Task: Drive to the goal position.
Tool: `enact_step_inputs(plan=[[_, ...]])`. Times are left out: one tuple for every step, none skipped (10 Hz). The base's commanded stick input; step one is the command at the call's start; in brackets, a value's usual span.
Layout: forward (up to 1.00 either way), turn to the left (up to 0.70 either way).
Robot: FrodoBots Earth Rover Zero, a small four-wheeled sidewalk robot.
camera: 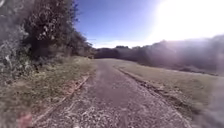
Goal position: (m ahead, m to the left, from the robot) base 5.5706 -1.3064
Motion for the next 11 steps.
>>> enact_step_inputs(plan=[[0.60, 0.00], [0.60, 0.00], [0.60, 0.00], [0.60, 0.00], [0.60, 0.00], [0.60, 0.00], [0.60, 0.00], [0.60, 0.00], [0.60, 0.00], [0.60, 0.00], [0.60, 0.00]])
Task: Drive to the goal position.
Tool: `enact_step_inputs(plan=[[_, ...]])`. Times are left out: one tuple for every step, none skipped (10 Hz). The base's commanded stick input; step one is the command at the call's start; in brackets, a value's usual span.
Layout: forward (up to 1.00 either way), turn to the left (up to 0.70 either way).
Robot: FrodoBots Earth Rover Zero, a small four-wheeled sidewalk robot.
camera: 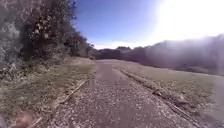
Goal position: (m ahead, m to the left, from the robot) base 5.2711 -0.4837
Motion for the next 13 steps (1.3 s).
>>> enact_step_inputs(plan=[[0.60, 0.14], [0.60, 0.15], [0.60, 0.07], [0.60, 0.03], [0.60, 0.00], [0.60, 0.00], [0.60, 0.00], [0.60, 0.00], [0.60, 0.00], [0.60, 0.00], [0.60, 0.00], [0.60, 0.00], [0.60, 0.00]])
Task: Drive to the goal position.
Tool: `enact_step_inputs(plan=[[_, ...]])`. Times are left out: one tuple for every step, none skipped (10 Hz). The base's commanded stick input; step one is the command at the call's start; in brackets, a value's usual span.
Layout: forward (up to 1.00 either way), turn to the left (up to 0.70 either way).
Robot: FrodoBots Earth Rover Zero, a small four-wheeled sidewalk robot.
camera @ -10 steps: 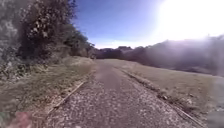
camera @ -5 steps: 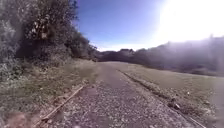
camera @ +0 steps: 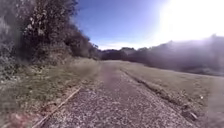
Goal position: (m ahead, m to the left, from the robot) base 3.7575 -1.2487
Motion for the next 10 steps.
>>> enact_step_inputs(plan=[[0.60, 0.00], [0.60, 0.00], [0.60, 0.00], [0.60, 0.00], [0.60, 0.00], [0.60, 0.00], [0.60, 0.00], [0.60, -0.01], [0.60, -0.01], [0.60, -0.15]])
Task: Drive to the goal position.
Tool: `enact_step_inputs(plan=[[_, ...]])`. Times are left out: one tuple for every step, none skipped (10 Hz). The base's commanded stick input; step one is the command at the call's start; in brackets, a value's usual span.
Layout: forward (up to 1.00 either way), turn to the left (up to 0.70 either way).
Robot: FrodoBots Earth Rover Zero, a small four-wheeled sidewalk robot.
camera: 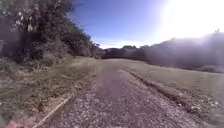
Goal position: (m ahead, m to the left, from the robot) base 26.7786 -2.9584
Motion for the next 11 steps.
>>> enact_step_inputs(plan=[[0.60, -0.15], [0.60, -0.15], [0.60, -0.15], [0.60, -0.15], [0.60, -0.02], [0.60, -0.01], [0.60, 0.00], [0.60, 0.00], [0.60, 0.00], [0.60, 0.00], [0.60, 0.00]])
